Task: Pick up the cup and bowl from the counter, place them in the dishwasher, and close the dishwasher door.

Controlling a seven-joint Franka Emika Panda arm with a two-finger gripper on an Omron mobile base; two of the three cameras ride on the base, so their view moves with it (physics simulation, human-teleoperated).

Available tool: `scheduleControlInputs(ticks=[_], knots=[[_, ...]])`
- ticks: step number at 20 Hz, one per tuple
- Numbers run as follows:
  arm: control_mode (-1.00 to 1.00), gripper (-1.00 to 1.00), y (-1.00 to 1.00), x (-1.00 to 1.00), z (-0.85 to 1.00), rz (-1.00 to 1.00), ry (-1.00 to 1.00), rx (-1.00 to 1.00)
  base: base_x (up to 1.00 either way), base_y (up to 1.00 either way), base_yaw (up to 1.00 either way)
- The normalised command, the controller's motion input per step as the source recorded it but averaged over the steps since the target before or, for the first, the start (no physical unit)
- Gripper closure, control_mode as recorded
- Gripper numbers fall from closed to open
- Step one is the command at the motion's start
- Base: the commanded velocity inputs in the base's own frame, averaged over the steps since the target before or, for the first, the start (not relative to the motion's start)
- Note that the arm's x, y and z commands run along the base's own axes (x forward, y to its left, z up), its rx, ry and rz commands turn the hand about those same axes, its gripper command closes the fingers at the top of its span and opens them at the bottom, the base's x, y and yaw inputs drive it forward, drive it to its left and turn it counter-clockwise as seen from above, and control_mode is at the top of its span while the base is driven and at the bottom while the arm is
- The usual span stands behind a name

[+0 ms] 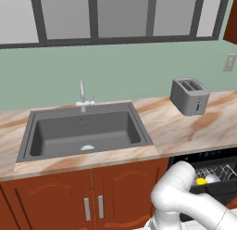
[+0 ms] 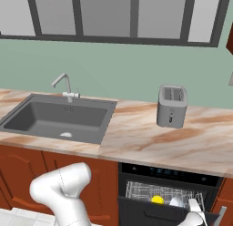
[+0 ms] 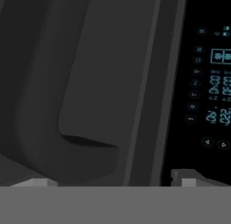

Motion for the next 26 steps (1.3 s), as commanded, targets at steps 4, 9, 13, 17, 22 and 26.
scheduleControlInputs(ticks=[4,9,13,17,22,26], knots=[[-1.0,-1.0,0.0,0.42,-0.39,0.04,-0.19,0.03,0.0,0.0,0.0],[-1.0,-1.0,0.0,0.4,-0.41,0.03,-0.2,0.02,0.0,0.0,0.0],[-1.0,-1.0,0.0,0.41,-0.4,0.02,-0.2,0.02,0.0,0.0,0.0],[-1.0,-1.0,0.0,0.31,-0.39,0.01,-0.23,0.02,0.0,0.0,0.0],[-1.0,-1.0,0.0,0.2,-0.45,0.01,-0.26,0.0,0.0,0.0,0.0],[-1.0,-1.0,0.0,0.12,-0.52,0.0,-0.3,0.0,0.0,0.0,0.0]])
